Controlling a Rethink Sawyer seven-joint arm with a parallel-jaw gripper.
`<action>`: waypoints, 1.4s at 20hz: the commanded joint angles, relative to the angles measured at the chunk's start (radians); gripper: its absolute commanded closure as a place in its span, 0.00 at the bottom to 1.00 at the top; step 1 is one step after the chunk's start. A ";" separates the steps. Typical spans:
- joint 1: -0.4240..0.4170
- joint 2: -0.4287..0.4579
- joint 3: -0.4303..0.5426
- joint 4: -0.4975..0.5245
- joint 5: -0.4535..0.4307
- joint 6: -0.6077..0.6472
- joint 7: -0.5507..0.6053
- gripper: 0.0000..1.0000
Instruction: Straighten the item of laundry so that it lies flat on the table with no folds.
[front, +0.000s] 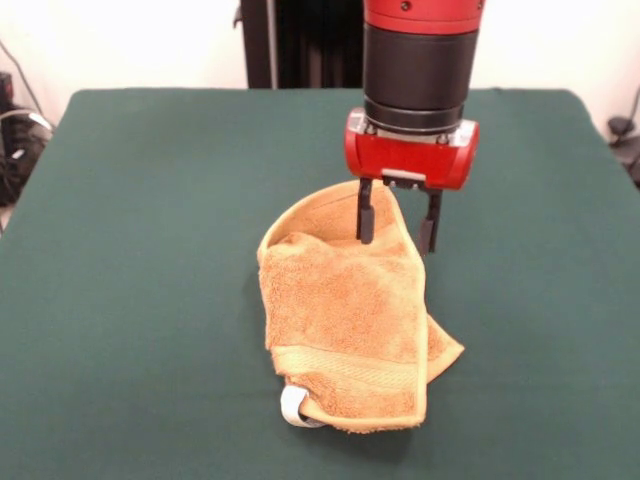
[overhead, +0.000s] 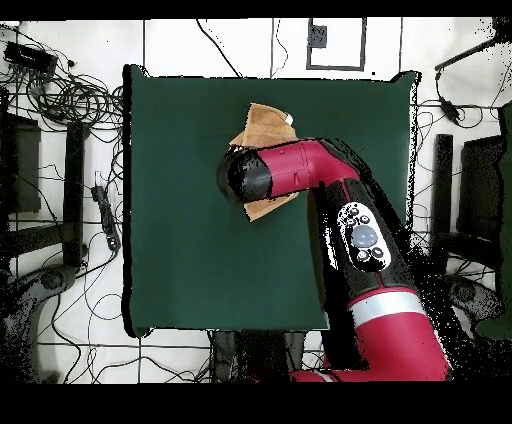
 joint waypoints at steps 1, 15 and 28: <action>0.032 0.005 0.011 0.147 0.017 -0.051 0.027 0.00; 0.012 0.015 0.036 0.142 0.024 -0.069 0.001 0.00; 0.039 -0.020 -0.011 0.236 -0.021 -0.173 0.043 0.00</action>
